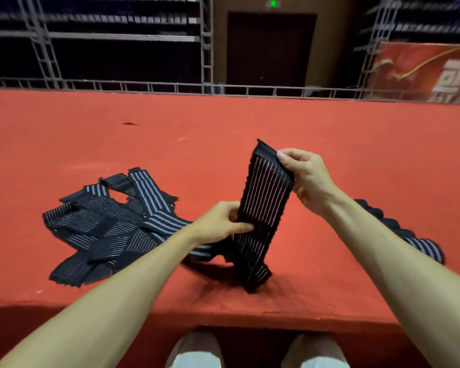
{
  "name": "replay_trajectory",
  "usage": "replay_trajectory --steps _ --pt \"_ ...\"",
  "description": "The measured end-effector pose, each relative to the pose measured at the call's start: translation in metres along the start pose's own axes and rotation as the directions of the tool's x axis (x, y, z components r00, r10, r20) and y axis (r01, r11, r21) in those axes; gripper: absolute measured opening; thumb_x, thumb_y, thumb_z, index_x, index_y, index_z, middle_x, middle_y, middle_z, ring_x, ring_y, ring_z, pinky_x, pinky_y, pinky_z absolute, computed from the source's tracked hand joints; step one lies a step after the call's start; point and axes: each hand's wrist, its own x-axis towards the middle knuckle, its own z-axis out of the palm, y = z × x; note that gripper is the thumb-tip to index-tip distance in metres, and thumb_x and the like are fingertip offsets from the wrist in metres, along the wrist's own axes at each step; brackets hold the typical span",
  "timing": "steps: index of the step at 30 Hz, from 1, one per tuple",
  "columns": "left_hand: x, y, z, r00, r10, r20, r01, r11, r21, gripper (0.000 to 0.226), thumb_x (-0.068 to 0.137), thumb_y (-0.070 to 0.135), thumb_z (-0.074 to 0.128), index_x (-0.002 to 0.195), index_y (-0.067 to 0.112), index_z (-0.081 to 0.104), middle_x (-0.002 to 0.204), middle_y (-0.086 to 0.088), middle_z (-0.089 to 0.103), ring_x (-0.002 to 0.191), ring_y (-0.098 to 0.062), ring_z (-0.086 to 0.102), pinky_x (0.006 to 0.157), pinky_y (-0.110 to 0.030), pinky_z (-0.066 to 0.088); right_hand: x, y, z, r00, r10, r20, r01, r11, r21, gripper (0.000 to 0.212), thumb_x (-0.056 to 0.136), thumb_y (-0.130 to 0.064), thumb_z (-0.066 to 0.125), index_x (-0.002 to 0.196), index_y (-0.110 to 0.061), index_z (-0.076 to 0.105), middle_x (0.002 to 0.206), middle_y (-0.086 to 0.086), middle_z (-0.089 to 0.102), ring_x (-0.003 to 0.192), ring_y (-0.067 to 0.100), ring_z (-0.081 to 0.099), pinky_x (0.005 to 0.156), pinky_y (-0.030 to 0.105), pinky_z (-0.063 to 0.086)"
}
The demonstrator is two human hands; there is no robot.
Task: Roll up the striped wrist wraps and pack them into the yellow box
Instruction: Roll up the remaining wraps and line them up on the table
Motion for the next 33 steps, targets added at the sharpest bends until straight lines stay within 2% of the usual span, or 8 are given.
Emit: replay_trajectory --steps 4,10,15,19,23,27,30,33 --pt "-0.004 -0.023 0.014 0.993 -0.111 0.044 0.103 0.982 0.156 0.004 0.092 0.015 0.064 0.096 0.016 0.063 0.088 -0.009 0.067 0.076 -0.021 0.061 0.07 -0.049 0.053 -0.006 -0.001 -0.019 0.992 -0.005 -0.128 0.004 1.0 -0.004 0.017 0.095 -0.012 0.057 0.081 -0.012 0.067 0.071 0.005 0.059 0.063 0.018 0.05 0.056 0.029 0.036" --pt "-0.005 -0.03 0.03 0.993 -0.082 0.083 0.06 0.969 0.238 0.014 0.089 0.012 0.068 0.093 0.024 0.063 0.088 0.016 0.068 0.082 0.003 0.061 0.077 -0.021 0.047 -0.011 0.013 -0.034 0.949 0.088 -0.304 -0.04 0.986 0.161 0.022 0.098 -0.013 0.053 0.081 -0.011 0.066 0.062 -0.004 0.061 0.051 0.009 0.053 0.047 0.022 0.041" --pt "-0.005 -0.058 0.042 0.977 -0.158 0.14 0.087 0.905 0.417 0.021 0.089 0.019 0.068 0.11 0.019 0.064 0.112 0.009 0.068 0.106 -0.007 0.061 0.095 -0.025 0.046 -0.007 0.02 -0.04 0.913 0.174 -0.369 -0.024 0.926 0.378 0.022 0.099 -0.01 0.052 0.08 -0.009 0.063 0.069 0.002 0.064 0.059 0.015 0.06 0.059 0.031 0.054" --pt "-0.01 -0.082 0.048 0.985 -0.157 0.077 0.071 0.761 0.645 0.017 0.094 0.01 0.059 0.108 0.01 0.068 0.11 -0.005 0.068 0.106 -0.02 0.06 0.091 -0.027 0.042 -0.002 0.024 -0.05 0.904 0.208 -0.372 0.018 0.854 0.521 0.037 0.099 0.0 0.044 0.064 -0.013 0.049 0.053 -0.002 0.057 0.046 0.011 0.055 0.045 0.025 0.048" --pt "-0.002 -0.064 0.043 0.984 -0.17 -0.047 0.175 0.911 0.373 0.046 0.089 0.001 0.061 0.132 0.017 0.056 0.134 0.001 0.056 0.127 -0.011 0.048 0.104 -0.018 0.031 -0.005 0.033 -0.051 0.931 0.26 -0.254 -0.092 0.844 0.528 0.028 0.099 -0.005 0.047 0.073 -0.012 0.055 0.059 0.001 0.063 0.051 0.013 0.062 0.052 0.027 0.053" --pt "0.008 -0.009 0.05 0.956 -0.148 0.252 0.155 0.988 -0.007 0.076 0.08 -0.001 0.072 0.144 0.023 0.04 0.14 0.017 0.048 0.13 0.002 0.042 0.108 -0.015 0.031 -0.005 0.032 -0.041 0.957 0.252 -0.141 -0.14 0.833 0.536 0.016 0.1 -0.008 0.049 0.09 -0.006 0.061 0.067 0.005 0.067 0.055 0.014 0.065 0.056 0.028 0.057" --pt "0.014 0.019 0.063 0.97 -0.085 0.229 0.091 0.996 -0.014 0.048 0.086 0.011 0.071 0.132 0.017 0.055 0.125 0.006 0.064 0.116 -0.006 0.059 0.104 -0.029 0.045 -0.003 0.02 -0.042 0.977 0.2 -0.077 -0.127 0.828 0.546 0.016 0.1 -0.017 0.049 0.093 -0.008 0.061 0.069 0.004 0.067 0.058 0.015 0.065 0.059 0.03 0.057" --pt "0.018 0.044 0.074 0.984 -0.03 0.176 0.032 0.999 -0.012 0.026 0.096 0.015 0.058 0.121 0.008 0.063 0.114 -0.005 0.069 0.093 -0.013 0.065 0.075 -0.025 0.056 -0.005 0.0 -0.052 0.981 0.177 -0.085 -0.112 0.862 0.495 0.021 0.097 -0.029 0.055 0.095 -0.009 0.06 0.071 0.003 0.066 0.057 0.016 0.065 0.055 0.028 0.055"
